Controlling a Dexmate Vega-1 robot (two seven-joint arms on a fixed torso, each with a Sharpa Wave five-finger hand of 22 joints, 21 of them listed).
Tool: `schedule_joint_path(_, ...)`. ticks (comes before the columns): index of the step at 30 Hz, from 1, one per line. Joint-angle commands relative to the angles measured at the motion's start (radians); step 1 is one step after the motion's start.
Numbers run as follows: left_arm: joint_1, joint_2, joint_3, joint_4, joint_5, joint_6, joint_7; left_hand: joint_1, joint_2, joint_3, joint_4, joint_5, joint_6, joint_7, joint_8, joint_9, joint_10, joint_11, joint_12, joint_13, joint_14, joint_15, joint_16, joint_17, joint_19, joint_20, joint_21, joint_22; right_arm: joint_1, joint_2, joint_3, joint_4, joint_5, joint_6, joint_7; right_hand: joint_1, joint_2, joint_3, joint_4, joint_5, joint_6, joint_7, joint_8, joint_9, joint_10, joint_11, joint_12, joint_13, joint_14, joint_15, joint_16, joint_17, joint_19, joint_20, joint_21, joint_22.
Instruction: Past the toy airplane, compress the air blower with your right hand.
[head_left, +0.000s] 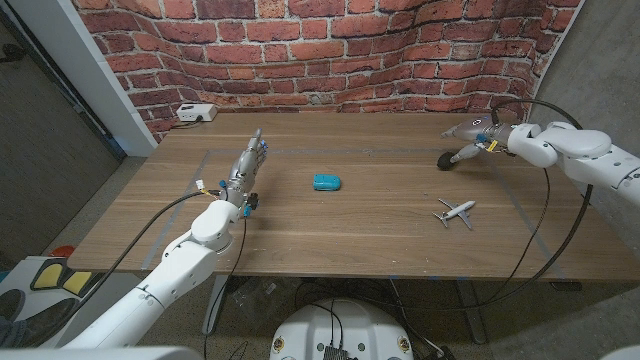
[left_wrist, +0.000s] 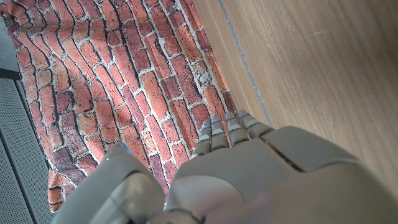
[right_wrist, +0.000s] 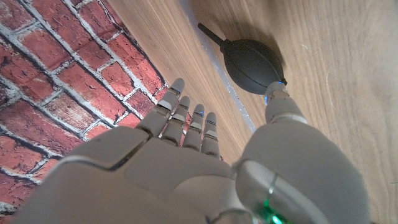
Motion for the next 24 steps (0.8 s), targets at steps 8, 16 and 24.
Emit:
schedule_joint_path(8,0.008,-0.006,0.009,-0.013,0.002,0.010,0.011,0.001,0.003,-0.004,0.001,-0.002,0.008,0.001,-0.001,0.002,0.010,-0.002,-0.003,0.003,0.008,-0.002,-0.003,0.005,0.003,0.008,-0.007,0.002,0.044,0.017,-0.039,0.066,-0.111,0.116,-0.054,0.071,-0.006,0.026,0.001,0.010,0.010,-0.009,0.014,0.003,0.010,-0.007,0.006,0.002,0.026,-0.022,0.008,0.002,0.047,-0.062,0.000,0.002)
schedule_joint_path(16,0.009,-0.004,0.011,-0.025,0.005,0.020,0.016,0.002,0.004,-0.006,0.001,-0.002,0.009,0.002,-0.001,0.002,0.011,-0.003,-0.004,0.003,0.010,-0.004,-0.003,0.005,0.003,0.010,-0.007,0.002,0.087,0.039,-0.067,0.104,-0.134,0.159,-0.040,0.095,-0.011,0.033,0.011,0.011,0.049,0.006,0.030,0.003,0.056,0.004,0.020,0.002,0.054,-0.029,0.013,0.005,0.087,-0.067,0.002,0.001)
schedule_joint_path(24,0.021,-0.001,0.008,-0.040,0.006,0.032,0.030,0.002,0.006,-0.007,0.002,-0.003,0.009,0.001,-0.001,0.002,0.013,-0.004,-0.004,0.003,0.013,-0.002,-0.002,0.005,0.003,0.009,-0.007,0.002,0.111,0.055,-0.088,0.140,-0.145,0.174,-0.047,0.111,-0.009,0.040,0.014,0.012,0.081,0.007,0.042,0.002,0.085,-0.003,0.027,0.001,0.070,-0.035,0.015,0.006,0.096,-0.082,-0.003,0.001)
